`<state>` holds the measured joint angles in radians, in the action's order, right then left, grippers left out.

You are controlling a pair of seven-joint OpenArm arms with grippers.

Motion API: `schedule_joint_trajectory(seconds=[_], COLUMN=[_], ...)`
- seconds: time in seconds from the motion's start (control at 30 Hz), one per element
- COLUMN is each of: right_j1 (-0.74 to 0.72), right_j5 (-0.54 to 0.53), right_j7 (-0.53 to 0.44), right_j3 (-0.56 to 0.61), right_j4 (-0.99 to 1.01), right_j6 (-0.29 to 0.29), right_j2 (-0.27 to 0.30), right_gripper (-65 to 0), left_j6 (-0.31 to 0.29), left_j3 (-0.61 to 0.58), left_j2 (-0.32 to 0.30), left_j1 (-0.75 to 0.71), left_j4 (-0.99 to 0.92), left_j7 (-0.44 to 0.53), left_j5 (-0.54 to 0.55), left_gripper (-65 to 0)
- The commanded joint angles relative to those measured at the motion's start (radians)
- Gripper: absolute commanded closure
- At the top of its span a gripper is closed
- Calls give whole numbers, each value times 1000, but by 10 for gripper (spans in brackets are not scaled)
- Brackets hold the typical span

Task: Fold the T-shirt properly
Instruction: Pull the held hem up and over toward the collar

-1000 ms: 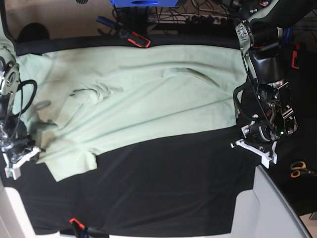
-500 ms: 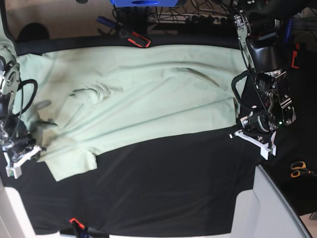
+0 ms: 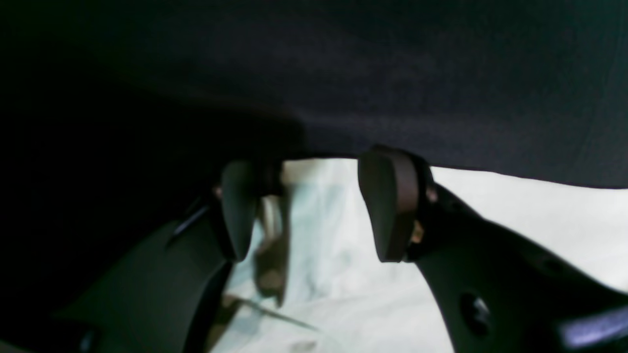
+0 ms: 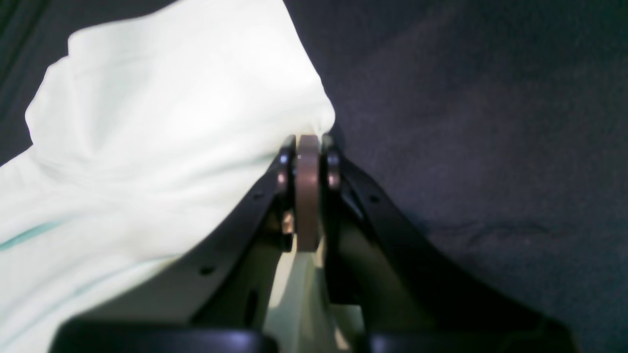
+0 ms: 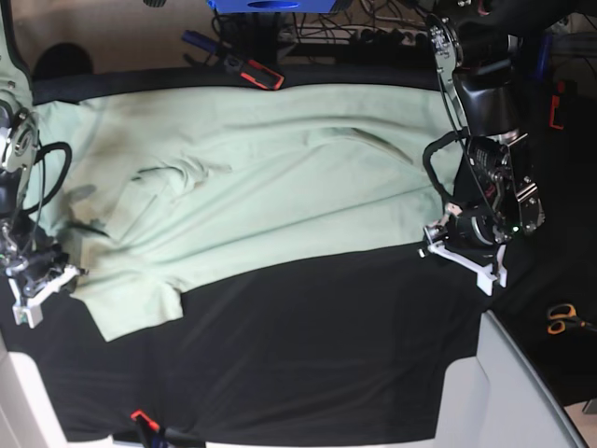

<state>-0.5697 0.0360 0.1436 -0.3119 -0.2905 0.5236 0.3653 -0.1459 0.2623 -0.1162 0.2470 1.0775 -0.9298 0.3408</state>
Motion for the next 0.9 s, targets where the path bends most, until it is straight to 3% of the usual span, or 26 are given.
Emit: schedule_joint_trajectory(seconds=[0.0,0.3,0.47,0.5,0.6,0.67,0.87], right_j1=[-28,-26,-26,-26,-26,-26,-26], right_j5=[-8,-8,-8,-8,-8,-8,-8], right_j7=[-22,-22,-22,-22,-22,-22,-22], right_j3=[-2,-2,-2,-2,-2,-2,-2], right_j4=[-19,-19,-19,-19,-19,-19,-19], right_j6=[7,7,7,7,7,7,7], right_j2=[16,18,18,18,18,18,18], right_gripper=[0,0,0,0,0,0,0], left_j6=[-2,-2,-2,-2,-2,-2,-2], left_j3=[2,2,-1,-2,-4,-2,-1], left_j2=[-7,-7,-7,-7,-7,-7,-7], left_j1=[27,44,44,44,44,44,44], left_j4=[-4,-159,-161,-161,-162,-162,-162], left_j7=[12,124,127,127,125,124,122], left_j5=[7,5,5,5,1,1,1], left_gripper=[-358,-358,-343,-306,-96,-13,0])
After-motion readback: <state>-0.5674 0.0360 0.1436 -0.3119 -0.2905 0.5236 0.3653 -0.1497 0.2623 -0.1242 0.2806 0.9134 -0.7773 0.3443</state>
